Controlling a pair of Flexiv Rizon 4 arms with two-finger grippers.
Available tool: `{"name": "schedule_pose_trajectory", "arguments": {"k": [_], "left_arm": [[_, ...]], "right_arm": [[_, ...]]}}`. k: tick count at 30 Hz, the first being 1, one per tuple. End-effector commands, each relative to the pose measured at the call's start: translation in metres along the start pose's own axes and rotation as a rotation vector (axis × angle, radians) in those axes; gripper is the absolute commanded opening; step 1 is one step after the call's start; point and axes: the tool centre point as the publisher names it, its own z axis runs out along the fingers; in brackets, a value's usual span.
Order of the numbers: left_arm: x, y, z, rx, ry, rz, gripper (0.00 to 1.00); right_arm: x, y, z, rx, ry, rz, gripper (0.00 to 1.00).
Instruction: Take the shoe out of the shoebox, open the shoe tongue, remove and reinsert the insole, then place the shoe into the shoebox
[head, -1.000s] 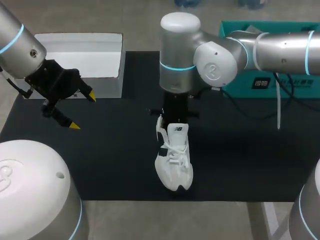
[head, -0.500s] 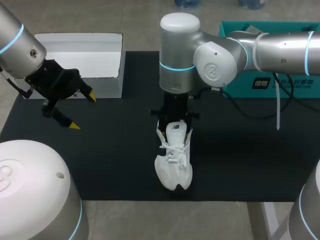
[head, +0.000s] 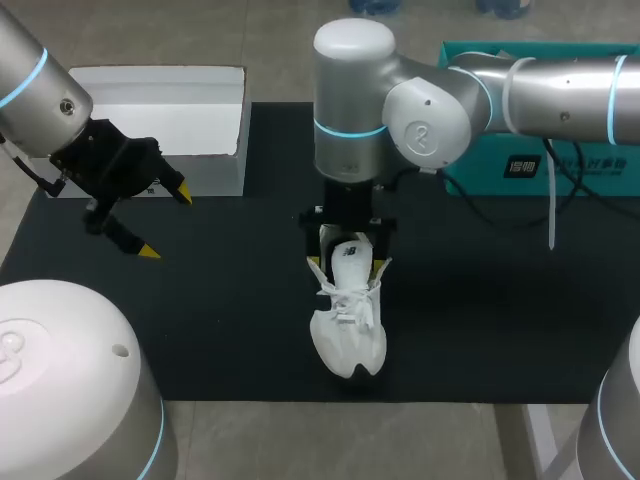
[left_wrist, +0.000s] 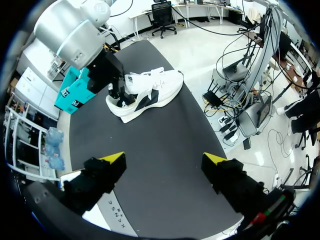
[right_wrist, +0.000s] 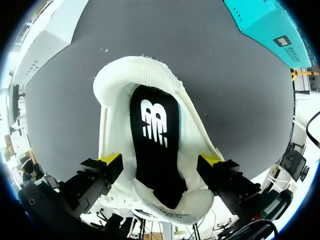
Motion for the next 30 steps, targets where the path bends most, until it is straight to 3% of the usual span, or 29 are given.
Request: {"name": "schedule_pose_trajectory", "arguments": {"k": [1, 9, 14, 18, 22, 23, 24, 25, 26, 30], "left_arm": [[0.000, 0.000, -0.001, -0.002, 0.001, 0.000, 1.00], [0.000, 0.000, -0.001, -0.002, 0.001, 0.000, 1.00], [0.000, 0.000, -0.001, -0.002, 0.001, 0.000, 1.00], [0.000, 0.000, -0.001, -0.002, 0.001, 0.000, 1.00], [0.000, 0.000, -0.001, -0.002, 0.001, 0.000, 1.00], [0.000, 0.000, -0.001, -0.002, 0.001, 0.000, 1.00], [0.000, 0.000, -0.001, -0.002, 0.001, 0.000, 1.00], [0.000, 0.000, -0.001, -0.002, 0.001, 0.000, 1.00], [0.000, 0.000, -0.001, -0.002, 0.001, 0.000, 1.00], [0.000, 0.000, -0.001, -0.002, 0.001, 0.000, 1.00]], "right_arm": [[0.006, 0.001, -0.011, -0.030, -0.026, -0.007, 1.00], [0.001, 0.009, -0.046, -0.122, -0.065, -0.007, 1.00], [-0.003, 0.010, -0.081, -0.193, -0.096, -0.001, 1.00], [-0.006, 0.004, -0.101, -0.218, -0.093, 0.005, 1.00], [-0.008, -0.007, -0.105, -0.208, -0.073, 0.007, 1.00], [-0.009, -0.011, -0.104, -0.205, -0.071, 0.007, 0.76], [-0.010, -0.014, -0.101, -0.198, -0.066, 0.010, 0.43], [-0.011, -0.018, -0.098, -0.187, -0.059, 0.013, 0.25], [-0.011, -0.022, -0.094, -0.182, -0.049, 0.017, 0.00], [-0.013, -0.034, -0.080, -0.149, -0.024, 0.022, 0.00]]}}
